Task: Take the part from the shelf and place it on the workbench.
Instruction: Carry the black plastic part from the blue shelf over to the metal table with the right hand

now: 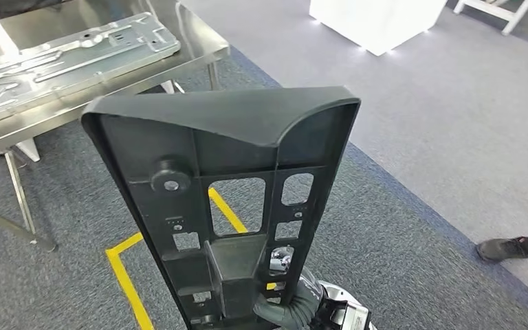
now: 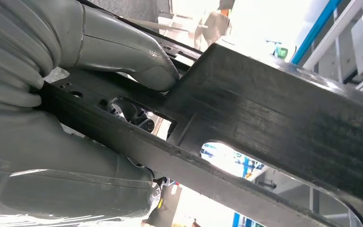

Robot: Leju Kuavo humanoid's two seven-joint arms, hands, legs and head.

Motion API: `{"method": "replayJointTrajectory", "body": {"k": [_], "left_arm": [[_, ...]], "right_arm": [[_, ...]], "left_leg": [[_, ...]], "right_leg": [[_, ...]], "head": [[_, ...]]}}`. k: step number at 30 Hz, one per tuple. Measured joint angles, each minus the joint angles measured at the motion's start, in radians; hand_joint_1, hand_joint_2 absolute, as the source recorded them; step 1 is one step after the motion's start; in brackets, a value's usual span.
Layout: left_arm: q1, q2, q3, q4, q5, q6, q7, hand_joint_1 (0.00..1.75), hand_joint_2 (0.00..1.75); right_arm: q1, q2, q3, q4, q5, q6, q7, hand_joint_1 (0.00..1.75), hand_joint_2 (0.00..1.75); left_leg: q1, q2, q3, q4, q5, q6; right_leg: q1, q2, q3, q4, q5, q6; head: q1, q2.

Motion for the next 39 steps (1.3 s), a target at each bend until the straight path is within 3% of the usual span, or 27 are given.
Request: {"method": "replayJointTrajectory", "body": {"k": [2, 4, 5, 6, 7, 9, 11, 13, 14, 16, 18, 20, 21, 22, 23, 25, 26, 28, 29, 31, 33, 34, 35, 36, 37, 39], "left_arm": [[-0.002, 0.0, 0.001, 0.0, 0.001, -0.001, -0.002, 0.0, 0.0], [-0.004, -0.001, 0.003, 0.0, 0.002, -0.002, -0.004, 0.0, 0.0], [-0.004, -0.001, 0.004, 0.0, 0.002, -0.003, -0.004, 0.0, 0.0], [-0.004, -0.001, 0.005, 0.0, 0.002, -0.003, -0.004, 0.0, 0.0], [-0.004, -0.001, 0.006, 0.0, 0.002, -0.004, -0.004, 0.0, 0.0], [-0.005, -0.002, 0.006, 0.0, 0.002, -0.004, -0.004, 0.0, 0.0], [-0.006, -0.003, 0.006, 0.0, 0.002, -0.005, -0.006, 0.0, 0.0], [-0.002, -0.002, 0.008, 0.0, 0.001, -0.007, -0.012, 0.0, 0.0], [0.0, -0.002, 0.009, 0.0, 0.0, -0.009, -0.016, 0.0, 0.0], [-0.001, -0.002, 0.013, 0.0, -0.001, -0.012, -0.023, 0.0, 0.0], [-0.004, -0.003, 0.018, 0.0, -0.001, -0.017, -0.027, 0.0, 0.0], [-0.004, -0.003, 0.022, 0.0, -0.001, -0.02, -0.031, 0.0, 0.0], [-0.003, -0.003, 0.023, 0.0, 0.0, -0.02, -0.033, 0.0, 0.0], [-0.002, -0.002, 0.024, 0.0, 0.0, -0.021, -0.034, 0.0, 0.0], [-0.001, -0.002, 0.024, 0.0, 0.0, -0.021, -0.036, 0.0, 0.0], [-0.004, -0.002, 0.024, 0.0, 0.002, -0.022, -0.039, 0.0, 0.0], [-0.005, -0.003, 0.024, 0.0, 0.002, -0.024, -0.041, 0.0, 0.0], [-0.002, -0.003, 0.025, 0.0, 0.007, -0.031, -0.046, 0.0, 0.0], [0.0, -0.003, 0.027, 0.0, 0.009, -0.035, -0.05, 0.0, 0.0], [0.0, -0.004, 0.03, 0.0, 0.014, -0.045, -0.058, 0.0, 0.0], [-0.003, -0.004, 0.037, 0.0, 0.019, -0.055, -0.068, 0.0, 0.0], [-0.005, -0.004, 0.041, 0.0, 0.021, -0.058, -0.073, 0.0, 0.0], [-0.005, -0.004, 0.045, 0.0, 0.021, -0.06, -0.078, 0.0, 0.0], [-0.005, -0.005, 0.048, 0.0, 0.022, -0.062, -0.081, 0.0, 0.0], [-0.005, -0.005, 0.049, 0.0, 0.023, -0.063, -0.083, 0.0, 0.0], [-0.004, -0.006, 0.05, 0.0, 0.025, -0.066, -0.086, 0.0, 0.0]], "right_arm": [[0.005, -0.001, 0.0, -0.001, 0.004, -0.004, 0.0, 1.75, 1.75], [0.012, -0.003, 0.0, -0.001, 0.01, -0.006, 0.0, 1.75, 1.75], [0.014, -0.003, 0.0, -0.001, 0.011, -0.006, 0.0, 1.75, 1.75], [0.015, -0.003, 0.0, -0.001, 0.012, -0.006, 0.0, 1.75, 1.75], [0.015, -0.003, 0.0, -0.001, 0.012, -0.006, 0.0, 1.75, 1.75], [0.015, -0.004, 0.0, -0.001, 0.012, -0.006, 0.0, 1.75, 1.75], [0.014, -0.004, 0.0, -0.001, 0.012, -0.005, 0.0, 1.75, 1.75], [0.013, -0.004, 0.0, -0.002, 0.012, -0.005, 0.0, 1.75, 1.75], [0.012, -0.003, 0.0, -0.002, 0.013, -0.004, 0.0, 1.75, 1.75], [0.013, -0.002, 0.0, -0.003, 0.014, -0.002, 0.0, 1.75, 1.75], [0.017, -0.002, 0.0, -0.003, 0.016, 0.0, 0.0, 1.75, 1.75], [0.02, -0.002, 0.0, -0.003, 0.018, 0.002, 0.0, 1.75, 1.75], [0.021, -0.002, 0.0, -0.003, 0.019, 0.003, 0.0, 1.75, 1.75], [0.021, -0.002, 0.0, -0.003, 0.02, 0.004, 0.0, 1.75, 1.75], [0.021, -0.002, 0.0, -0.004, 0.02, 0.004, 0.0, 1.75, 1.75], [0.021, -0.002, 0.0, -0.004, 0.021, 0.005, 0.0, 1.75, 1.75], [0.02, -0.001, 0.0, -0.004, 0.021, 0.007, 0.0, 1.75, 1.75], [0.019, 0.001, 0.0, -0.004, 0.017, 0.013, 0.0, 1.75, 1.75], [0.019, 0.002, 0.0, -0.005, 0.014, 0.017, 0.0, 1.75, 1.75], [0.02, 0.003, -0.001, -0.007, 0.007, 0.024, 0.0, 1.75, 1.75], [0.027, 0.003, -0.004, -0.01, 0.003, 0.03, -0.001, 1.75, 1.75], [0.032, 0.003, -0.006, -0.01, 0.003, 0.031, -0.001, 1.75, 1.75], [0.037, 0.003, -0.008, -0.01, 0.003, 0.031, -0.001, 1.75, 1.75], [0.04, 0.003, -0.009, -0.01, 0.003, 0.032, -0.002, 1.75, 1.75], [0.042, 0.003, -0.009, -0.01, 0.003, 0.032, -0.002, 1.75, 1.75], [0.042, 0.003, -0.01, -0.01, 0.003, 0.034, -0.002, 1.75, 1.75]], "left_leg": [[0.003, -0.02, 0.001, -0.003, 0.003, 0.008], [0.003, -0.045, 0.0, -0.001, 0.004, 0.01], [0.003, -0.06, 0.0, 0.0, 0.003, 0.01], [0.003, -0.074, 0.001, 0.001, 0.003, 0.01], [0.003, -0.087, 0.003, 0.003, 0.002, 0.008], [0.003, -0.113, 0.002, 0.008, 0.0, 0.002], [0.004, -0.134, -0.005, 0.011, -0.001, -0.009], [0.007, -0.151, -0.01, 0.008, 0.002, -0.024], [0.007, -0.141, -0.013, 0.012, -0.001, -0.029], [0.005, -0.089, -0.039, 0.068, -0.037, -0.04], [0.008, -0.045, -0.099, 0.195, -0.104, -0.05], [0.012, -0.036, -0.143, 0.29, -0.135, -0.057], [0.013, -0.033, -0.138, 0.285, -0.123, -0.059], [0.014, -0.027, -0.113, 0.24, -0.094, -0.059], [0.014, -0.012, -0.075, 0.169, -0.059, -0.057], [0.007, 0.024, -0.01, 0.048, -0.019, -0.046], [0.003, 0.034, 0.004, 0.02, -0.014, -0.038], [0.0, 0.024, 0.004, 0.012, -0.016, -0.024], [0.002, 0.019, 0.005, 0.009, -0.014, -0.018], [0.006, 0.009, 0.007, 0.002, -0.01, -0.005], [0.006, 0.0, 0.007, 0.001, -0.008, 0.003], [0.006, -0.006, 0.006, 0.001, -0.008, 0.005], [0.006, -0.012, 0.006, 0.002, -0.009, 0.005], [0.006, -0.018, 0.007, 0.003, -0.009, 0.005], [0.006, -0.023, 0.009, 0.004, -0.011, 0.004], [0.005, -0.031, 0.011, 0.01, -0.015, -0.002]], "right_leg": [[-0.005, 0.059, -0.051, 0.108, -0.059, 0.008], [-0.008, 0.08, -0.118, 0.234, -0.104, 0.011], [-0.009, 0.082, -0.135, 0.258, -0.098, 0.012], [-0.009, 0.084, -0.133, 0.242, -0.073, 0.012], [-0.01, 0.09, -0.113, 0.189, -0.034, 0.01], [-0.014, 0.132, -0.058, 0.053, 0.032, 0.004], [-0.013, 0.161, -0.033, -0.012, 0.049, -0.004], [-0.012, 0.145, -0.03, -0.018, 0.05, -0.015], [-0.013, 0.134, -0.028, -0.023, 0.052, -0.022], [-0.016, 0.108, -0.024, -0.032, 0.055, -0.036], [-0.012, 0.08, -0.022, -0.032, 0.053, -0.044], [-0.009, 0.052, -0.021, -0.032, 0.05, -0.045], [-0.009, 0.039, -0.019, -0.031, 0.048, -0.044], [-0.009, 0.027, -0.016, -0.031, 0.045, -0.042], [-0.008, 0.015, -0.011, -0.031, 0.042, -0.039], [-0.003, -0.004, -0.005, -0.028, 0.034, -0.03], [0.0, -0.012, -0.002, -0.027, 0.031, -0.024], [0.002, -0.023, 0.001, -0.028, 0.029, -0.014], [0.0, -0.018, 0.003, -0.025, 0.025, -0.008], [-0.005, 0.023, -0.014, 0.018, -0.007, 0.002], [-0.009, 0.07, -0.072, 0.138, -0.069, 0.007], [-0.009, 0.078, -0.107, 0.204, -0.095, 0.009], [-0.009, 0.081, -0.131, 0.246, -0.102, 0.01], [-0.01, 0.082, -0.139, 0.254, -0.09, 0.011], [-0.01, 0.082, -0.13, 0.225, -0.061, 0.01], [-0.011, 0.084, -0.076, 0.097, 0.01, 0.006]], "head": [[0.0, 0.0], [0.0, 0.0], [0.0, 0.0], [0.0, 0.0], [0.0, 0.0], [0.0, 0.0], [0.0, 0.0], [0.0, 0.0], [0.0, 0.0], [0.0, 0.0], [0.0, 0.0], [0.0, 0.0], [0.0, 0.0], [0.0, 0.0], [0.0, 0.0], [0.0, 0.0], [0.0, 0.0], [0.001, 0.0], [0.001, 0.0], [0.001, 0.0], [0.001, 0.0], [0.001, 0.0], [0.001, 0.0], [0.001, 0.0], [0.001, 0.0], [0.001, 0.0]]}}
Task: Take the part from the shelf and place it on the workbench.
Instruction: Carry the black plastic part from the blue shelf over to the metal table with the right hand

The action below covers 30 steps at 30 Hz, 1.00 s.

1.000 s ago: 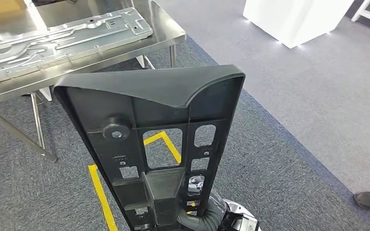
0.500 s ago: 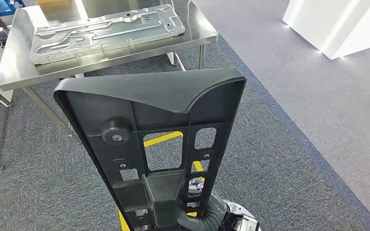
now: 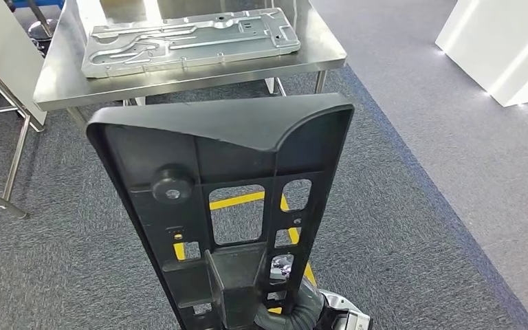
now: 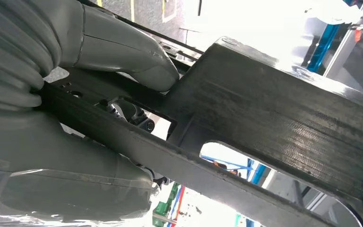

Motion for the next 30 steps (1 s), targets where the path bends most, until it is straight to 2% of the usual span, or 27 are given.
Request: {"method": "replayJointTrajectory", "body": {"k": [1, 2, 5, 7, 8, 10, 11, 12, 13, 15, 16, 17, 18, 20, 22, 24, 26, 27, 28, 29, 30], "left_arm": [[0.0, -0.001, 0.001, 0.0, 0.001, -0.001, -0.002, 0.0, 0.0], [0.001, -0.001, 0.002, 0.0, 0.0, -0.002, -0.005, 0.0, 0.0], [0.001, -0.001, 0.005, 0.0, -0.006, -0.004, -0.012, 0.0, 0.0], [0.001, 0.0, 0.005, 0.0, -0.01, -0.005, -0.014, 0.0, 0.0], [0.002, 0.0, 0.005, 0.0, -0.012, -0.006, -0.015, 0.0, 0.0], [0.003, 0.0, 0.005, 0.0, -0.016, -0.008, -0.016, 0.0, 0.0], [0.004, 0.0, 0.005, 0.0, -0.017, -0.008, -0.017, 0.0, 0.0], [0.005, 0.0, 0.005, 0.0, -0.017, -0.008, -0.017, 0.0, 0.0], [0.006, 0.0, 0.005, 0.0, -0.018, -0.008, -0.018, 0.0, 0.0], [0.006, 0.001, 0.006, 0.0, -0.021, -0.008, -0.018, 0.0, 0.0], [0.006, 0.001, 0.006, 0.0, -0.023, -0.008, -0.019, 0.0, 0.0], [0.005, 0.002, 0.006, 0.0, -0.024, -0.008, -0.019, 0.0, 0.0], [0.005, 0.002, 0.006, 0.0, -0.025, -0.008, -0.02, 0.0, 0.0], [0.005, 0.002, 0.007, 0.0, -0.025, -0.008, -0.021, 0.0, 0.0], [0.007, 0.002, 0.007, 0.0, -0.027, -0.01, -0.022, 0.0, 0.0], [0.005, 0.002, 0.01, 0.0, -0.03, -0.011, -0.023, 0.0, 0.0], [0.003, 0.002, 0.013, 0.0, -0.033, -0.012, -0.024, 0.0, 0.0], [0.004, 0.002, 0.014, 0.0, -0.034, -0.013, -0.024, 0.0, 0.0], [0.004, 0.002, 0.015, 0.0, -0.035, -0.014, -0.023, 0.0, 0.0], [0.005, 0.002, 0.016, 0.0, -0.037, -0.015, -0.023, 0.0, 0.0], [0.005, 0.002, 0.017, 0.0, -0.039, -0.016, -0.023, 0.0, 0.0]], "right_arm": [[0.0, 0.0, 0.0, 0.0, 0.0, 0.001, 0.0, 1.75, 1.75], [0.0, 0.0, -0.001, -0.001, 0.0, 0.003, 0.0, 1.75, 1.75], [0.002, 0.0, -0.006, -0.003, 0.0, 0.004, 0.0, 1.75, 1.75], [0.003, 0.002, -0.008, -0.007, 0.0, 0.004, 0.0, 1.75, 1.75], [0.004, 0.003, -0.009, -0.009, 0.0, 0.004, 0.0, 1.75, 1.75], [0.008, 0.006, -0.009, -0.012, 0.002, 0.002, 0.0, 1.75, 1.75], [0.01, 0.006, -0.01, -0.012, 0.003, 0.002, 0.0, 1.75, 1.75], [0.012, 0.007, -0.01, -0.012, 0.005, 0.001, 0.0, 1.75, 1.75], [0.014, 0.008, -0.01, -0.012, 0.006, 0.001, 0.0, 1.75, 1.75], [0.015, 0.011, -0.011, -0.013, 0.009, 0.001, 0.0, 1.75, 1.75], [0.015, 0.012, -0.011, -0.014, 0.01, 0.001, 0.0, 1.75, 1.75], [0.015, 0.013, -0.012, -0.014, 0.01, 0.001, 0.0, 1.75, 1.75], [0.015, 0.014, -0.013, -0.015, 0.01, 0.001, 0.0, 1.75, 1.75], [0.014, 0.016, -0.014, -0.017, 0.011, 0.001, 0.0, 1.75, 1.75], [0.013, 0.017, -0.015, -0.021, 0.011, 0.0, 0.0, 1.75, 1.75], [0.013, 0.017, -0.016, -0.025, 0.012, -0.002, 0.0, 1.75, 1.75], [0.013, 0.017, -0.017, -0.026, 0.013, -0.004, 0.0, 1.75, 1.75], [0.014, 0.017, -0.017, -0.026, 0.013, -0.005, 0.0, 1.75, 1.75], [0.015, 0.017, -0.017, -0.027, 0.014, -0.006, 0.0, 1.75, 1.75], [0.015, 0.017, -0.018, -0.027, 0.014, -0.007, 0.0, 1.75, 1.75], [0.016, 0.017, -0.019, -0.027, 0.014, -0.008, 0.0, 1.75, 1.75]], "left_leg": [[-0.001, -0.004, -0.001, 0.004, -0.003, -0.005], [-0.003, -0.006, -0.002, 0.006, -0.005, -0.01], [-0.002, -0.008, -0.004, 0.003, -0.01, -0.03], [0.0, -0.006, -0.012, 0.033, -0.032, -0.042], [0.001, -0.004, -0.032, 0.08, -0.057, -0.046], [0.003, -0.001, -0.101, 0.218, -0.113, -0.052], [0.004, -0.001, -0.133, 0.274, -0.127, -0.054], [0.004, 0.0, -0.148, 0.295, -0.121, -0.053], [0.004, 0.0, -0.143, 0.275, -0.095, -0.051], [0.002, 0.002, -0.089, 0.147, -0.019, -0.041], [-0.001, 0.004, -0.06, 0.083, 0.004, -0.035], [-0.005, 0.006, -0.04, 0.04, 0.014, -0.028], [-0.008, 0.007, -0.031, 0.018, 0.011, -0.021], [-0.008, 0.005, -0.024, 0.009, 0.003, -0.01], [-0.004, 0.002, -0.006, -0.001, -0.002, 0.002], [-0.003, 0.001, 0.012, -0.008, -0.009, 0.01], [-0.004, -0.001, 0.024, -0.009, -0.021, 0.013], [-0.004, -0.002, 0.033, -0.008, -0.029, 0.013], [-0.004, -0.003, 0.045, -0.008, -0.038, 0.011], [-0.004, -0.005, 0.06, -0.008, -0.049, 0.009], [-0.004, -0.005, 0.073, -0.009, -0.06, 0.006]], "right_leg": [[0.001, 0.001, 0.023, -0.056, 0.022, -0.005], [0.003, 0.003, 0.037, -0.091, 0.032, -0.01], [0.007, 0.003, 0.041, -0.108, 0.03, -0.03], [0.004, 0.001, 0.049, -0.116, 0.03, -0.043], [0.002, -0.001, 0.054, -0.119, 0.029, -0.048], [0.003, -0.004, 0.06, -0.119, 0.024, -0.055], [0.004, -0.004, 0.064, -0.119, 0.021, -0.056], [0.005, -0.004, 0.069, -0.118, 0.016, -0.056], [0.005, -0.004, 0.076, -0.118, 0.012, -0.055], [0.006, -0.005, 0.093, -0.119, -0.001, -0.051], [0.007, -0.005, 0.1, -0.118, -0.008, -0.046], [0.008, -0.006, 0.105, -0.12, -0.013, -0.041], [0.009, -0.007, 0.109, -0.12, -0.015, -0.035], [0.01, -0.007, 0.113, -0.117, -0.014, -0.024], [0.009, -0.005, 0.1, -0.08, -0.022, -0.016], [0.007, -0.001, 0.038, 0.022, -0.057, -0.009], [0.006, 0.0, -0.049, 0.139, -0.1, -0.003], [0.005, 0.0, -0.08, 0.165, -0.103, 0.0], [0.004, 0.0, -0.094, 0.157, -0.088, 0.0], [0.004, 0.0, -0.09, 0.113, -0.052, -0.002], [0.004, 0.001, -0.075, 0.047, 0.001, -0.006]], "head": [[0.0, 0.0], [0.0, 0.0], [0.0, 0.0], [0.0, 0.0], [0.0, 0.0], [0.0, 0.0], [0.0, 0.0], [0.0, 0.0], [0.0, 0.0], [0.0, 0.0], [0.0, 0.0], [0.0, 0.0], [0.0, 0.0], [0.0, 0.0], [0.0, 0.0], [0.0, 0.0], [0.0, 0.0], [0.0, 0.0], [0.0, 0.0], [0.0, 0.0], [0.0, 0.0]]}}
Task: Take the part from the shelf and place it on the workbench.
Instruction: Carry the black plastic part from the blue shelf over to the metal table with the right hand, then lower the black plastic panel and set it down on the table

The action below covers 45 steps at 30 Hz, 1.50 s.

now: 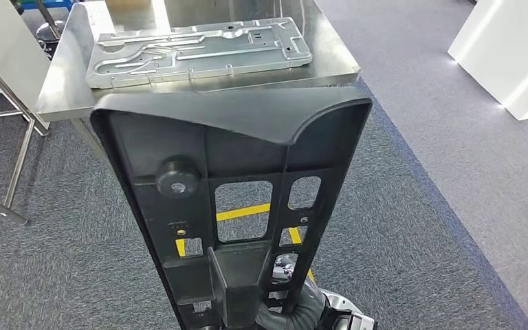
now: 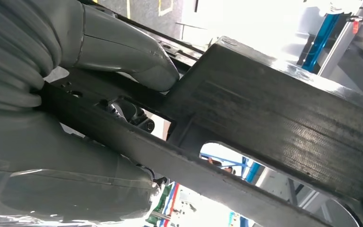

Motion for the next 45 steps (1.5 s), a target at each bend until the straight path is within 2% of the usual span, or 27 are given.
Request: {"method": "replayJointTrajectory", "body": {"k": [1, 3, 5, 7, 9, 11, 13, 14, 15, 17, 18, 19, 21, 22, 24, 27, 28, 29, 30, 32, 34, 37, 39, 42, 43, 44, 45], "left_arm": [[0.0, 0.0, 0.001, 0.0, -0.003, -0.001, 0.0, 0.0, 0.0], [-0.003, 0.0, 0.001, 0.0, -0.006, -0.002, 0.0, 0.0, 0.0], [-0.007, 0.0, 0.002, 0.0, -0.008, -0.003, 0.0, 0.0, 0.0], [-0.01, 0.001, 0.002, -0.001, -0.01, -0.004, 0.0, 0.0, 0.0], [-0.013, 0.002, 0.002, -0.001, -0.011, -0.005, 0.0, 0.0, 0.0], [-0.013, 0.002, 0.003, -0.001, -0.011, -0.007, 0.0, 0.0, 0.0], [-0.01, 0.002, 0.004, -0.001, -0.011, -0.007, 0.0, 0.0, 0.0], [-0.009, 0.002, 0.004, -0.001, -0.011, -0.007, 0.0, 0.0, 0.0], [-0.008, 0.003, 0.004, -0.001, -0.011, -0.007, 0.0, 0.0, 0.0], [-0.006, 0.003, 0.004, -0.001, -0.011, -0.007, 0.0, 0.0, 0.0], [-0.006, 0.004, 0.004, -0.001, -0.012, -0.007, 0.0, 0.0, 0.0], [-0.005, 0.004, 0.004, -0.001, -0.012, -0.007, 0.0, 0.0, 0.0], [-0.005, 0.004, 0.004, -0.001, -0.012, -0.007, 0.001, 0.0, 0.0], [-0.004, 0.004, 0.004, -0.001, -0.012, -0.007, 0.0, 0.0, 0.0], [-0.003, 0.004, 0.005, -0.001, -0.012, -0.007, 0.001, 0.0, 0.0], [-0.005, 0.004, 0.005, -0.001, -0.011, -0.007, 0.001, 0.0, 0.0], [-0.005, 0.004, 0.005, -0.001, -0.011, -0.008, 0.001, 0.0, 0.0], [-0.005, 0.004, 0.005, -0.001, -0.012, -0.008, 0.001, 0.0, 0.0], [-0.004, 0.004, 0.005, -0.001, -0.014, -0.009, 0.002, 0.0, 0.0], [-0.003, 0.002, 0.005, 0.0, -0.019, -0.01, 0.003, 0.0, 0.0], [-0.006, 0.0, 0.006, 0.0, -0.023, -0.011, 0.004, 0.0, 0.0], [-0.01, 0.001, 0.006, 0.0, -0.027, -0.012, 0.004, 0.0, 0.0], [-0.013, 0.002, 0.006, 0.0, -0.029, -0.013, 0.004, 0.0, 0.0], [-0.014, 0.003, 0.006, 0.0, -0.032, -0.014, 0.004, 0.0, 0.0], [-0.012, 0.004, 0.006, 0.0, -0.033, -0.014, 0.004, 0.0, 0.0], [-0.01, 0.004, 0.006, 0.0, -0.034, -0.014, 0.005, 0.0, 0.0], [-0.009, 0.005, 0.006, 0.0, -0.036, -0.014, 0.004, 0.0, 0.0]], "right_arm": [[0.001, 0.0, -0.002, 0.0, 0.0, -0.001, 0.0, 1.75, 1.75], [0.005, 0.0, -0.005, -0.002, 0.001, -0.005, 0.0, 1.75, 1.75], [0.007, 0.0, -0.007, -0.004, 0.003, -0.011, 0.0, 1.75, 1.75], [0.008, 0.0, -0.008, -0.009, 0.005, -0.016, 0.0, 1.75, 1.75], [0.008, 0.001, -0.009, -0.014, 0.007, -0.016, 0.0, 1.75, 1.75], [0.009, 0.002, -0.009, -0.015, 0.008, -0.017, 0.0, 1.75, 1.75], [0.012, 0.002, -0.009, -0.015, 0.008, -0.017, 0.0, 1.75, 1.75], [0.013, 0.002, -0.009, -0.015, 0.009, -0.017, 0.0, 1.75, 1.75], [0.013, 0.002, -0.009, -0.015, 0.009, -0.017, 0.0, 1.75, 1.75], [0.014, 0.002, -0.009, -0.016, 0.009, -0.017, 0.001, 1.75, 1.75], [0.015, 0.003, -0.009, -0.018, 0.01, -0.017, 0.001, 1.75, 1.75], [0.016, 0.003, -0.009, -0.019, 0.01, -0.017, 0.001, 1.75, 1.75], [0.016, 0.003, -0.009, -0.022, 0.011, -0.017, 0.001, 1.75, 1.75], [0.016, 0.003, -0.009, -0.023, 0.011, -0.017, 0.001, 1.75, 1.75], [0.014, 0.003, -0.009, -0.025, 0.011, -0.017, 0.001, 1.75, 1.75], [0.012, 0.003, -0.009, -0.026, 0.011, -0.015, 0.001, 1.75, 1.75], [0.012, 0.003, -0.009, -0.026, 0.011, -0.015, 0.001, 1.75, 1.75], [0.012, 0.003, -0.009, -0.026, 0.011, -0.014, 0.001, 1.75, 1.75], [0.012, 0.003, -0.009, -0.026, 0.011, -0.014, 0.001, 1.75, 1.75], [0.013, 0.003, -0.009, -0.026, 0.013, -0.014, 0.002, 1.75, 1.75], [0.015, 0.003, -0.01, -0.027, 0.015, -0.014, 0.002, 1.75, 1.75], [0.017, 0.004, -0.011, -0.031, 0.016, -0.015, 0.002, 1.75, 1.75], [0.018, 0.005, -0.011, -0.034, 0.017, -0.016, 0.002, 1.75, 1.75], [0.024, 0.006, -0.011, -0.036, 0.018, -0.019, 0.002, 1.75, 1.75], [0.028, 0.006, -0.011, -0.036, 0.019, -0.019, 0.002, 1.75, 1.75], [0.031, 0.006, -0.012, -0.036, 0.019, -0.02, 0.002, 1.75, 1.75], [0.034, 0.006, -0.012, -0.036, 0.02, -0.021, 0.002, 1.75, 1.75]], "left_leg": [[-0.001, -0.001, 0.013, 0.001, -0.011, -0.004], [-0.002, -0.003, 0.028, 0.001, -0.029, -0.014], [-0.003, -0.005, 0.038, 0.005, -0.034, -0.026], [-0.002, -0.002, 0.029, 0.043, -0.029, -0.036], [0.001, 0.001, -0.027, 0.14, -0.04, -0.042], [0.004, 0.004, -0.11, 0.255, -0.088, -0.048], [0.006, 0.005, -0.17, 0.3, -0.124, -0.052], [0.006, 0.005, -0.179, 0.278, -0.113, -0.052], [0.006, 0.006, -0.175, 0.227, -0.076, -0.051], [0.004, 0.011, -0.158, 0.107, 0.036, -0.044], [0.001, 0.013, -0.152, 0.068, 0.076, -0.039], [-0.002, 0.014, -0.151, 0.048, 0.097, -0.032], [-0.004, 0.011, -0.141, 0.034, 0.095, -0.018], [-0.003, 0.01, -0.129, 0.024, 0.094, -0.012], [0.0, 0.007, -0.101, 0.009, 0.087, 0.0], [-0.001, 0.005, -0.072, 0.002, 0.065, 0.008], [-0.002, 0.004, -0.06, 0.002, 0.055, 0.008], [-0.003, 0.002, -0.046, 0.002, 0.044, 0.008], [-0.004, 0.001, -0.03, 0.002, 0.033, 0.007], [-0.005, 0.0, -0.003, 0.002, 0.01, 0.002], [-0.006, -0.002, 0.011, 0.003, -0.007, -0.008], [-0.005, -0.003, 0.025, 0.022, -0.007, -0.026], [-0.003, 0.0, -0.005, 0.093, -0.011, -0.036], [0.005, 0.004, -0.118, 0.257, -0.082, -0.05], [0.007, 0.005, -0.147, 0.282, -0.104, -0.052], [0.008, 0.005, -0.162, 0.277, -0.108, -0.053], [0.009, 0.006, -0.164, 0.243, -0.088, -0.054]], "right_leg": [[0.002, 0.0, 0.015, -0.06, 0.043, -0.004], [0.007, 0.001, 0.032, -0.127, 0.085, -0.015], [0.01, 0.003, 0.039, -0.133, 0.078, -0.026], [0.006, 0.004, 0.059, -0.14, 0.071, -0.038], [0.002, 0.003, 0.083, -0.146, 0.058, -0.047], [0.002, 0.002, 0.103, -0.147, 0.04, -0.051], [0.002, 0.004, 0.126, -0.147, 0.02, -0.05], [0.002, 0.005, 0.141, -0.147, 0.009, -0.049], [0.002, 0.005, 0.157, -0.147, -0.003, -0.047], [0.003, 0.005, 0.182, -0.148, -0.025, -0.039], [0.004, 0.005, 0.188, -0.151, -0.033, -0.034], [0.005, 0.005, 0.193, -0.155, -0.035, -0.028], [0.006, 0.005, 0.201, -0.159, -0.029, -0.014], [0.005, 0.004, 0.2, -0.145, -0.024, -0.008], [0.003, 0.004, 0.158, -0.067, -0.027, 0.001], [0.001, 0.004, 0.034, 0.097, -0.096, 0.01], [0.001, 0.004, 0.006, 0.115, -0.113, 0.01], [0.001, 0.004, -0.006, 0.102, -0.112, 0.008], [0.002, 0.004, -0.005, 0.061, -0.085, 0.004], [0.007, 0.005, 0.017, -0.062, 0.023, -0.008], [0.015, 0.008, 0.032, -0.136, 0.093, -0.019], [0.015, 0.011, 0.058, -0.155, 0.091, -0.034], [0.009, 0.01, 0.087, -0.164, 0.079, -0.044], [0.006, 0.008, 0.117, -0.167, 0.052, -0.049], [0.006, 0.009, 0.128, -0.167, 0.043, -0.048], [0.005, 0.01, 0.141, -0.167, 0.032, -0.046], [0.003, 0.011, 0.156, -0.167, 0.021, -0.044]], "head": [[0.0, 0.0], [0.001, 0.0], [0.002, 0.0], [0.002, 0.0], [0.002, 0.0], [0.002, 0.0], [0.002, 0.0], [0.002, 0.0], [0.002, 0.0], [0.002, 0.0], [0.002, 0.0], [0.002, 0.0], [0.002, 0.0], [0.002, 0.0], [0.002, 0.0], [0.002, 0.0], [0.002, 0.0], [0.002, 0.0], [0.002, 0.0], [0.002, 0.0], [0.002, 0.0], [0.003, 0.0], [0.003, 0.0], [0.003, 0.0], [0.003, 0.0], [0.002, 0.0], [0.003, 0.0]]}}
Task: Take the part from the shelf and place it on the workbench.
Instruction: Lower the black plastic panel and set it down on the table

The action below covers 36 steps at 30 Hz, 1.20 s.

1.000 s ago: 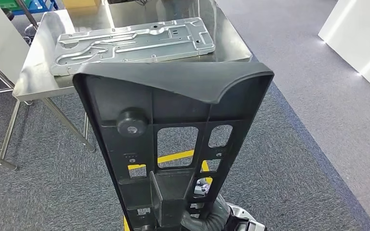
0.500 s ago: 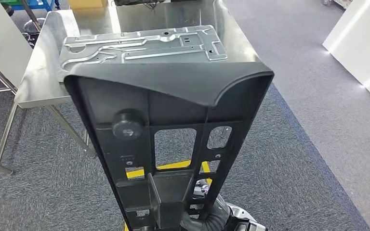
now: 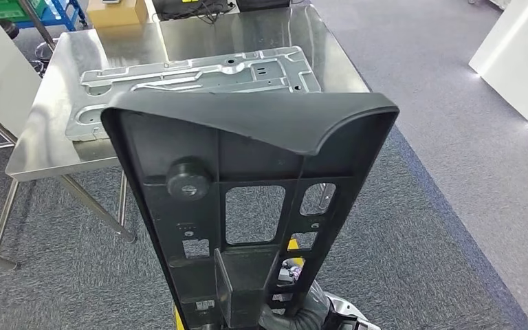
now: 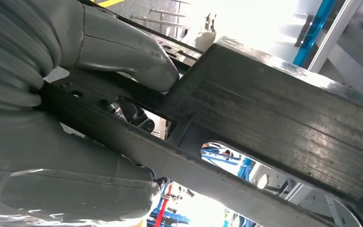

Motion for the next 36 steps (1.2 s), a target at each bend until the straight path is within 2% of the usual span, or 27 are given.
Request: {"method": "replayJointTrajectory", "body": {"k": [1, 2, 4, 5, 7, 8, 9, 10, 12, 13, 14, 15, 16, 18, 19, 20, 23, 24, 25, 28, 29, 30, 31, 33, 34, 35, 36], "left_arm": [[0.001, 0.0, 0.0, 0.0, -0.002, 0.0, 0.0, 0.0, 0.0], [0.003, 0.001, 0.0, 0.0, -0.002, 0.0, 0.0, 0.0, 0.0], [0.004, 0.001, 0.0, 0.0, -0.003, -0.002, 0.0, 0.0, 0.0], [0.004, 0.001, 0.0, 0.0, -0.003, -0.002, 0.0, 0.0, 0.0], [0.004, 0.0, 0.0, 0.0, -0.003, -0.003, 0.0, 0.0, 0.0], [0.005, 0.0, 0.0, 0.0, -0.003, -0.003, 0.0, 0.0, 0.0], [0.004, 0.0, 0.001, 0.0, -0.003, -0.003, -0.001, 0.0, 0.0], [0.004, 0.0, 0.001, 0.0, -0.003, -0.003, -0.002, 0.0, 0.0], [0.003, 0.0, 0.001, 0.0, -0.003, -0.002, -0.003, 0.0, 0.0], [0.003, 0.0, 0.001, 0.0, -0.003, -0.002, -0.003, 0.0, 0.0], [0.004, 0.0, 0.001, 0.0, -0.003, -0.002, -0.003, 0.0, 0.0], [0.005, 0.0, 0.001, 0.0, -0.003, -0.002, -0.003, 0.0, 0.0], [0.007, 0.0, 0.001, 0.0, -0.003, -0.002, -0.004, 0.0, 0.0], [0.009, -0.002, 0.001, 0.0, -0.004, -0.002, -0.004, 0.0, 0.0], [0.007, -0.003, 0.002, 0.0, -0.004, -0.002, -0.005, 0.0, 0.0], [0.006, -0.003, 0.002, 0.0, -0.006, -0.002, -0.006, 0.0, 0.0], [0.001, -0.002, 0.002, 0.0, -0.013, -0.002, -0.01, 0.0, 0.0], [-0.001, -0.002, 0.002, 0.0, -0.015, -0.003, -0.012, 0.0, 0.0], [-0.002, -0.001, 0.002, -0.001, -0.017, -0.004, -0.013, 0.0, 0.0], [-0.001, -0.001, 0.002, -0.001, -0.022, -0.006, -0.014, 0.0, 0.0], [0.001, 0.0, 0.002, -0.001, -0.022, -0.007, -0.014, 0.0, 0.0], [0.003, 0.0, 0.002, -0.001, -0.023, -0.007, -0.014, 0.0, 0.0], [0.004, 0.0, 0.002, -0.001, -0.024, -0.007, -0.014, 0.0, 0.0], [0.006, 0.002, 0.003, -0.001, -0.025, -0.008, -0.014, 0.0, 0.0], [0.007, 0.002, 0.004, -0.001, -0.025, -0.008, -0.014, 0.0, 0.0], [0.007, 0.003, 0.004, -0.001, -0.026, -0.008, -0.014, 0.0, 0.0], [0.007, 0.003, 0.005, -0.001, -0.026, -0.009, -0.014, 0.0, 0.0]], "right_arm": [[0.002, 0.0, 0.0, 0.0, 0.001, -0.001, 0.0, 1.75, 1.75], [0.002, 0.0, 0.0, 0.0, 0.002, -0.001, 0.0, 1.75, 1.75], [0.003, 0.001, 0.0, 0.0, 0.005, -0.001, 0.0, 1.75, 1.75], [0.003, 0.001, -0.001, 0.0, 0.006, 0.0, 0.0, 1.75, 1.75], [0.002, 0.002, -0.001, 0.0, 0.008, 0.002, 0.0, 1.75, 1.75], [0.0, 0.002, -0.001, 0.0, 0.007, 0.003, 0.0, 1.75, 1.75], [-0.002, 0.002, -0.001, 0.0, 0.007, 0.005, -0.001, 1.75, 1.75], [-0.004, 0.002, -0.002, 0.0, 0.006, 0.005, -0.001, 1.75, 1.75], [-0.005, 0.002, -0.002, 0.0, 0.005, 0.006, -0.001, 1.75, 1.75], [-0.004, 0.002, -0.002, 0.001, 0.004, 0.006, -0.001, 1.75, 1.75], [-0.004, 0.002, -0.002, 0.001, 0.003, 0.006, -0.001, 1.75, 1.75], [-0.003, 0.002, -0.002, 0.002, 0.003, 0.006, -0.002, 1.75, 1.75], [-0.001, 0.002, -0.003, 0.002, 0.002, 0.006, -0.002, 1.75, 1.75], [0.002, 0.002, -0.003, 0.002, 0.002, 0.006, -0.002, 1.75, 1.75], [0.004, 0.002, -0.004, 0.002, 0.002, 0.006, -0.002, 1.75, 1.75], [0.006, 0.002, -0.006, 0.001, 0.002, 0.006, -0.003, 1.75, 1.75], [0.01, 0.002, -0.011, -0.005, 0.002, 0.0, -0.003, 1.75, 1.75], [0.011, 0.002, -0.013, -0.008, 0.002, -0.003, -0.003, 1.75, 1.75], [0.012, 0.002, -0.015, -0.01, 0.002, -0.005, -0.003, 1.75, 1.75], [0.018, 0.002, -0.019, -0.014, 0.005, -0.011, -0.003, 1.75, 1.75], [0.021, 0.002, -0.02, -0.014, 0.006, -0.012, -0.003, 1.75, 1.75], [0.023, 0.002, -0.021, -0.014, 0.007, -0.012, -0.003, 1.75, 1.75], [0.023, 0.002, -0.021, -0.015, 0.007, -0.012, -0.003, 1.75, 1.75], [0.024, 0.002, -0.021, -0.016, 0.008, -0.012, -0.003, 1.75, 1.75], [0.024, 0.002, -0.021, -0.017, 0.009, -0.012, -0.003, 1.75, 1.75], [0.025, 0.002, -0.022, -0.019, 0.01, -0.013, -0.003, 1.75, 1.75], [0.026, 0.002, -0.022, -0.021, 0.012, -0.013, -0.003, 1.75, 1.75]], "left_leg": [[0.001, 0.001, 0.009, -0.059, 0.045, -0.001], [0.0, 0.003, 0.02, -0.121, 0.102, 0.0], [-0.004, 0.008, 0.036, -0.198, 0.172, 0.008], [-0.006, 0.009, 0.038, -0.208, 0.181, 0.016], [-0.007, 0.007, 0.052, -0.215, 0.176, 0.032], [-0.006, 0.006, 0.061, -0.221, 0.173, 0.039], [-0.005, 0.005, 0.072, -0.225, 0.17, 0.045], [-0.004, 0.004, 0.081, -0.229, 0.166, 0.05], [-0.006, 0.003, 0.097, -0.231, 0.152, 0.055], [-0.007, 0.002, 0.107, -0.232, 0.143, 0.056], [-0.008, 0.0, 0.119, -0.232, 0.132, 0.056], [-0.01, -0.001, 0.135, -0.232, 0.121, 0.055], [-0.011, -0.001, 0.151, -0.232, 0.109, 0.054], [-0.015, -0.002, 0.178, -0.233, 0.085, 0.05], [-0.016, -0.003, 0.188, -0.236, 0.074, 0.046], [-0.017, -0.004, 0.198, -0.235, 0.068, 0.04], [-0.018, -0.004, 0.222, -0.218, 0.067, 0.02], [-0.017, -0.003, 0.213, -0.191, 0.063, 0.015], [-0.015, -0.002, 0.19, -0.144, 0.051, 0.011], [-0.009, 0.0, 0.065, 0.03, -0.026, 0.0], [-0.009, 0.0, 0.034, 0.054, -0.042, -0.002], [-0.009, 0.0, 0.019, 0.043, -0.036, -0.002], [-0.009, 0.0, 0.019, 0.001, -0.007, -0.001], [-0.012, 0.001, 0.042, -0.126, 0.097, 0.008], [-0.015, 0.002, 0.052, -0.173, 0.128, 0.013], [-0.018, 0.002, 0.059, -0.202, 0.147, 0.019], [-0.021, 0.002, 0.064, -0.216, 0.151, 0.026]], "right_leg": [[-0.001, 0.0, 0.016, 0.0, -0.012, 0.003], [-0.001, 0.0, 0.031, 0.001, -0.024, 0.008], [0.0, -0.001, 0.049, 0.0, -0.045, 0.02], [0.001, 0.0, 0.054, 0.002, -0.05, 0.027], [0.001, 0.0, 0.057, 0.013, -0.049, 0.04], [0.0, -0.001, 0.047, 0.039, -0.044, 0.044], [-0.002, -0.002, 0.025, 0.078, -0.045, 0.047], [-0.003, -0.002, -0.011, 0.134, -0.055, 0.05], [-0.004, -0.002, -0.1, 0.249, -0.1, 0.053], [-0.004, -0.002, -0.137, 0.283, -0.125, 0.054], [-0.004, -0.002, -0.16, 0.288, -0.136, 0.054], [-0.003, -0.002, -0.167, 0.262, -0.126, 0.052], [-0.001, -0.002, -0.162, 0.21, -0.09, 0.046], [0.005, -0.002, -0.141, 0.093, 0.022, 0.029], [0.01, -0.002, -0.132, 0.056, 0.06, 0.022], [0.012, -0.001, -0.126, 0.038, 0.077, 0.016], [0.009, 0.003, -0.093, 0.024, 0.062, 0.0], [0.007, 0.004, -0.079, 0.021, 0.057, -0.006], [0.005, 0.003, -0.066, 0.018, 0.053, -0.009], [0.004, 0.002, -0.042, 0.017, 0.029, -0.014], [0.004, 0.004, -0.033, 0.017, 0.021, -0.014], [0.004, 0.005, -0.023, 0.017, 0.012, -0.013], [0.004, 0.006, -0.01, 0.017, 0.003, -0.012], [0.005, 0.005, 0.015, 0.017, -0.015, -0.007], [0.006, 0.005, 0.023, 0.017, -0.024, -0.003], [0.007, 0.006, 0.03, 0.013, -0.031, 0.003], [0.008, 0.006, 0.035, 0.017, -0.032, 0.01]], "head": [[0.0, 0.0], [0.0, 0.0], [0.0, 0.0], [0.0, 0.0], [0.0, 0.0], [0.0, 0.0], [0.0, 0.0], [0.0, 0.0], [0.0, 0.0], [0.0, 0.0], [0.0, 0.0], [0.0, 0.0], [0.0, 0.0], [0.0, 0.0], [0.001, 0.0], [0.002, 0.0], [0.003, 0.0], [0.003, 0.0], [0.003, 0.0], [0.003, 0.0], [0.003, 0.0], [0.003, 0.0], [0.003, 0.0], [0.003, 0.0], [0.003, 0.0], [0.003, 0.0], [0.003, 0.0]]}}
